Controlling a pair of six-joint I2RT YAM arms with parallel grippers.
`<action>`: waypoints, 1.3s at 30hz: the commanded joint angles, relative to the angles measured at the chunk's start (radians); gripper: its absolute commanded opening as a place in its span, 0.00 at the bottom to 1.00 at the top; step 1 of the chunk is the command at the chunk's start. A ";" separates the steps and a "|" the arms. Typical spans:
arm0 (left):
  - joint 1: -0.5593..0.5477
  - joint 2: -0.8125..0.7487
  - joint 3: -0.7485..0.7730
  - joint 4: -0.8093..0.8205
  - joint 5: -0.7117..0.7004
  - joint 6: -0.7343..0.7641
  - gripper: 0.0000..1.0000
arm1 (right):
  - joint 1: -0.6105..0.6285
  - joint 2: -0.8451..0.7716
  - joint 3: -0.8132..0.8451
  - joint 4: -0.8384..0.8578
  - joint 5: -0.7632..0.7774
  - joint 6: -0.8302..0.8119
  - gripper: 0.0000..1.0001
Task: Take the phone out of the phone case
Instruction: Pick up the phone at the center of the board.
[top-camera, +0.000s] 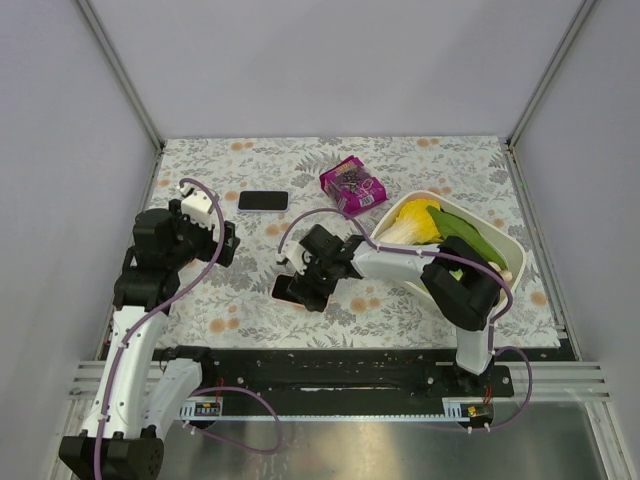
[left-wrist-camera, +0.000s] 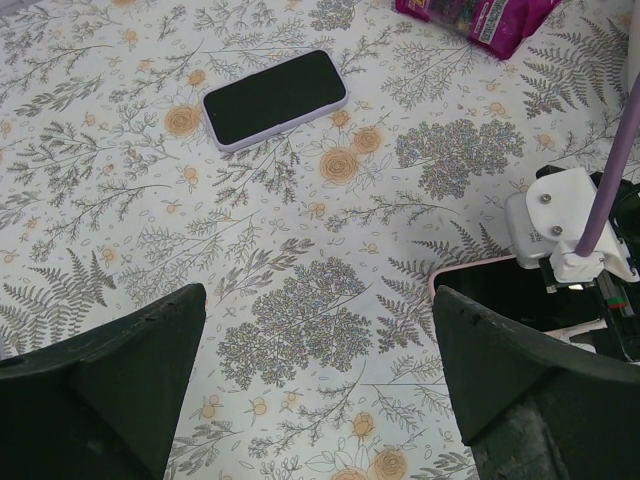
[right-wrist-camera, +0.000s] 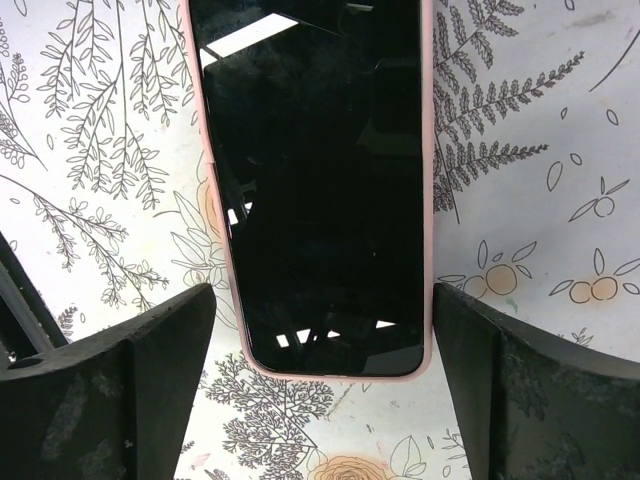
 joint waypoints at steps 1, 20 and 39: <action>0.001 -0.008 0.039 0.019 0.006 -0.004 0.99 | 0.030 0.018 -0.037 -0.021 0.006 0.021 0.97; 0.001 0.012 0.062 0.016 0.010 -0.008 0.99 | 0.068 0.046 -0.073 -0.001 0.150 0.057 0.97; 0.001 0.051 0.030 0.026 0.003 -0.037 0.99 | 0.073 0.022 -0.085 -0.004 0.245 0.044 0.23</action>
